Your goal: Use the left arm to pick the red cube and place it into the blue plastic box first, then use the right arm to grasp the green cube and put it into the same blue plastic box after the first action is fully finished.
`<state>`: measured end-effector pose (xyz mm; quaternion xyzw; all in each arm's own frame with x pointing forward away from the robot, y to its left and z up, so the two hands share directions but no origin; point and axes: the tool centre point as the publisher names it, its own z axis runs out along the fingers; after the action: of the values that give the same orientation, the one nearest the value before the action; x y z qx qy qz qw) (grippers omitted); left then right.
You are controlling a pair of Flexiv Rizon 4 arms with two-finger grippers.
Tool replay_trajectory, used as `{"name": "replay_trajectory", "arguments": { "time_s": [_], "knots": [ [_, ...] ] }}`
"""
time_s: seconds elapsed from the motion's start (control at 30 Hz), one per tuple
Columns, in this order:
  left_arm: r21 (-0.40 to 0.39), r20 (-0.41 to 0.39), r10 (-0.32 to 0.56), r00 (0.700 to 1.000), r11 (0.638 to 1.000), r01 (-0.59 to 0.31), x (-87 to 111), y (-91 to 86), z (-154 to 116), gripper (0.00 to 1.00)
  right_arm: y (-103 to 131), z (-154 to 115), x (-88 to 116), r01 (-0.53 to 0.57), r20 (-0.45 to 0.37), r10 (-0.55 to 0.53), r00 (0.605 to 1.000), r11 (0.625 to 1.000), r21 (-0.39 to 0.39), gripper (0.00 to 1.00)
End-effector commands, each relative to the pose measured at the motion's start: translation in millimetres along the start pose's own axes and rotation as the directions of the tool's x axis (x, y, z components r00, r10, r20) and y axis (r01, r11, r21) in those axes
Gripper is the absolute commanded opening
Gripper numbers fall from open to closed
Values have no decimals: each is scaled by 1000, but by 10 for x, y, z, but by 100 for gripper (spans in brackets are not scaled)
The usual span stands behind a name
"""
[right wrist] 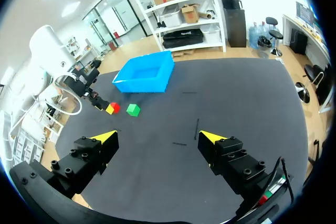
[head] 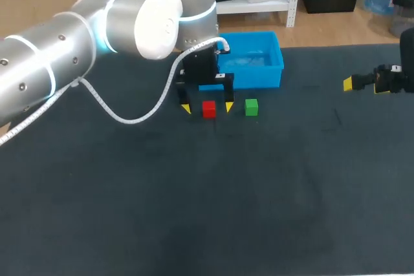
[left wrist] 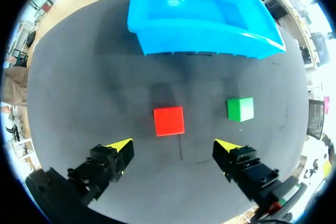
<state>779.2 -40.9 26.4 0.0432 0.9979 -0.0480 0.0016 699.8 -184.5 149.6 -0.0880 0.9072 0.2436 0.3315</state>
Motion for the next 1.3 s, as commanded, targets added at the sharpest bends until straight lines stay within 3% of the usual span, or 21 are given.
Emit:
{"name": "replay_trajectory", "arguments": {
  "time_s": [0.03,0.5,1.3],
  "knots": [
    [-17,-26,3,1000,1000,-4,-139,-64,22,100,0,-1,-2,0,-1,0,1000,1000,1,100],
    [-29,-47,-4,999,1000,2,-240,-65,108,100,0,-1,-2,0,-1,0,1000,1000,1,100],
    [-29,-77,-37,996,999,35,-205,59,262,100,0,-1,-2,0,-1,0,1000,1000,1,100]
  ]
}}
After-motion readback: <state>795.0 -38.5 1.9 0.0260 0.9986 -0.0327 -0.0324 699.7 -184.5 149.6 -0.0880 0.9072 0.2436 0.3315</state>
